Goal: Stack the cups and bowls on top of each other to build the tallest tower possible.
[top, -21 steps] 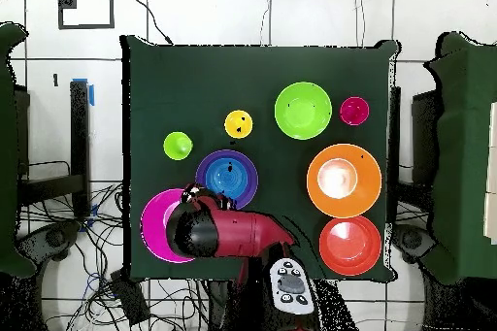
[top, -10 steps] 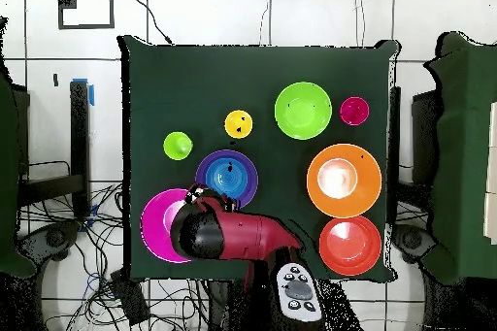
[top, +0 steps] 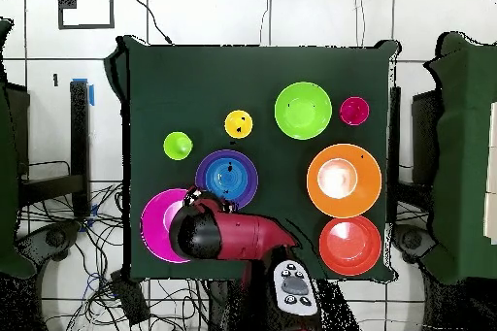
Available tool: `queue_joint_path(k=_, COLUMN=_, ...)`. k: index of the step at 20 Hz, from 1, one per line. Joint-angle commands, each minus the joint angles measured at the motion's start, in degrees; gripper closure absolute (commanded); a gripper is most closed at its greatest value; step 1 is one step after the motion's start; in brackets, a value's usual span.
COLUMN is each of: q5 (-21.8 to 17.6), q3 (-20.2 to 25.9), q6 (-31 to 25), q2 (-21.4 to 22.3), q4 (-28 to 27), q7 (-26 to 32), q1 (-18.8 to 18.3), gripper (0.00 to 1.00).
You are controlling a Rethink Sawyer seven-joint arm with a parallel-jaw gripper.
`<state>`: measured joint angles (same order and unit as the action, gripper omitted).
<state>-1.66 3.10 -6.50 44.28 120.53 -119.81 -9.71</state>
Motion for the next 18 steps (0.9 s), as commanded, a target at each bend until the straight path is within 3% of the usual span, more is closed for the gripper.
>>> queue_joint_path(k=1, q5=-2.8, q3=2.2, q6=0.2, q2=-2.7, q4=3.1, q7=-5.0, q1=1.3, gripper=0.00)
queue_joint_path(k=18, q5=-2.0, q3=1.1, q6=-0.4, q2=-2.6, q4=2.5, q7=-5.5, q1=2.8, gripper=0.00)
